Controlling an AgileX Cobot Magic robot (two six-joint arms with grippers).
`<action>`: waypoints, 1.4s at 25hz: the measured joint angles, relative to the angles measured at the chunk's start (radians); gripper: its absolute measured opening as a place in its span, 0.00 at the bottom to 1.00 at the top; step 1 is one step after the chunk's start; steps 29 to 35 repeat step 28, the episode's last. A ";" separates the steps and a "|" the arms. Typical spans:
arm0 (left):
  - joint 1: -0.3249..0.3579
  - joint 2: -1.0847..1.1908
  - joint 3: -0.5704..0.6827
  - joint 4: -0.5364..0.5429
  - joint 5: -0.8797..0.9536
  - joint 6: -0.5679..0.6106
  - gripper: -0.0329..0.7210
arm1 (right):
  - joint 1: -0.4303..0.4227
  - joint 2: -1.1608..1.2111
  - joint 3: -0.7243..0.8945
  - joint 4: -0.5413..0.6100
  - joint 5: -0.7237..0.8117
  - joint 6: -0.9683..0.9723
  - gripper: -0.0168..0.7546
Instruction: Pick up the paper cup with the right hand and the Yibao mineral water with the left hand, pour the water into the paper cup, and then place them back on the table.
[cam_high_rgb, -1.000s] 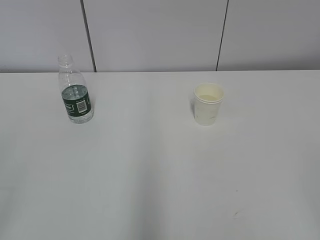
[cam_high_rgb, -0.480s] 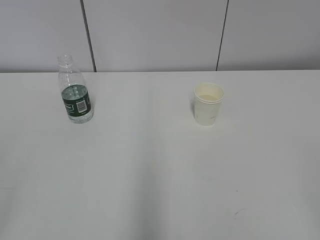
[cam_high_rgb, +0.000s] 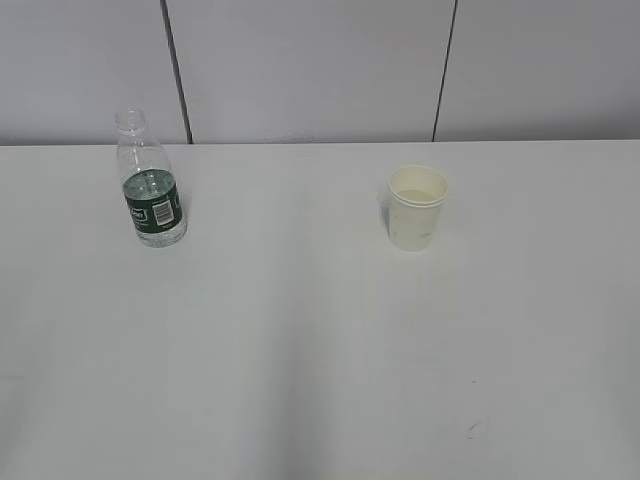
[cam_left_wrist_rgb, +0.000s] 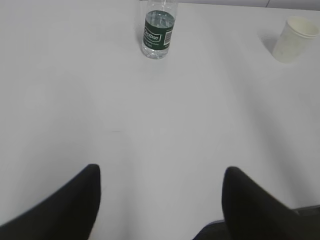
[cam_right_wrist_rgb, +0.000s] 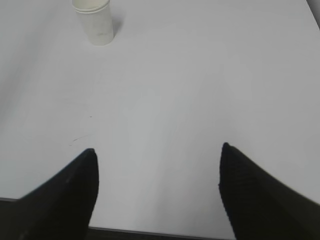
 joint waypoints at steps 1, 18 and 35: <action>0.000 0.000 0.000 0.000 0.000 0.000 0.67 | 0.000 0.000 0.000 0.000 0.000 0.000 0.78; 0.000 0.000 0.000 0.000 0.000 0.000 0.67 | 0.000 0.000 0.000 0.000 0.000 0.000 0.78; 0.000 0.000 0.000 0.000 0.000 0.000 0.67 | 0.000 0.000 0.000 0.000 0.000 0.000 0.78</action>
